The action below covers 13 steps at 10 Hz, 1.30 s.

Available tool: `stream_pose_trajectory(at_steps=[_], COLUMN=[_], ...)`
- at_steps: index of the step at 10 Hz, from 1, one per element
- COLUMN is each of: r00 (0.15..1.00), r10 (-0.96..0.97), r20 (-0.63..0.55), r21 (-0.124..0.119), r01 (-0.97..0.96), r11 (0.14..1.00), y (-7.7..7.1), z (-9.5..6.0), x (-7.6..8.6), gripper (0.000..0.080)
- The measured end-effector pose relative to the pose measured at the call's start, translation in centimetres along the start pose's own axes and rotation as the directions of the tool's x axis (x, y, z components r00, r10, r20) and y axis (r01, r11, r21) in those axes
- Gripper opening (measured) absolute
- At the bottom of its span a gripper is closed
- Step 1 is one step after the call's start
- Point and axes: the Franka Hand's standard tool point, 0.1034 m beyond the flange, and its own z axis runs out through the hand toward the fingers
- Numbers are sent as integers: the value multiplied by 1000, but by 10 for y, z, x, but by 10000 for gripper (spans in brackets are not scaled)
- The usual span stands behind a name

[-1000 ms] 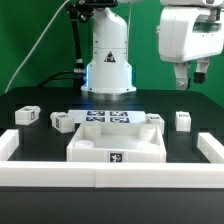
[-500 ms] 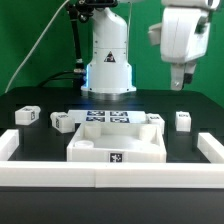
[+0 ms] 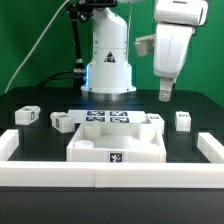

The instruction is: Assemble one leg

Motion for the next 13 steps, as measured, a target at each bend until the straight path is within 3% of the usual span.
stream_pose_trajectory(at_steps=[3, 4, 5, 7, 11, 12, 13], r00=[999, 991, 984, 969, 974, 972, 974], r10=[-53, -134, -178, -245, -227, -231, -224], r20=[-2, -14, -21, -24, -24, -32, -46], r21=[0, -10, -4, 18, 21, 12, 13], r01=[53, 134, 178, 245, 227, 231, 224], r11=[999, 991, 984, 969, 974, 973, 974], y=[0, -3, -14, -18, -18, -21, -35], z=[3, 15, 30, 45, 45, 51, 66], x=[-5, -18, -33, -54, -54, -56, -61], gripper=[650, 650, 650, 650, 650, 650, 650])
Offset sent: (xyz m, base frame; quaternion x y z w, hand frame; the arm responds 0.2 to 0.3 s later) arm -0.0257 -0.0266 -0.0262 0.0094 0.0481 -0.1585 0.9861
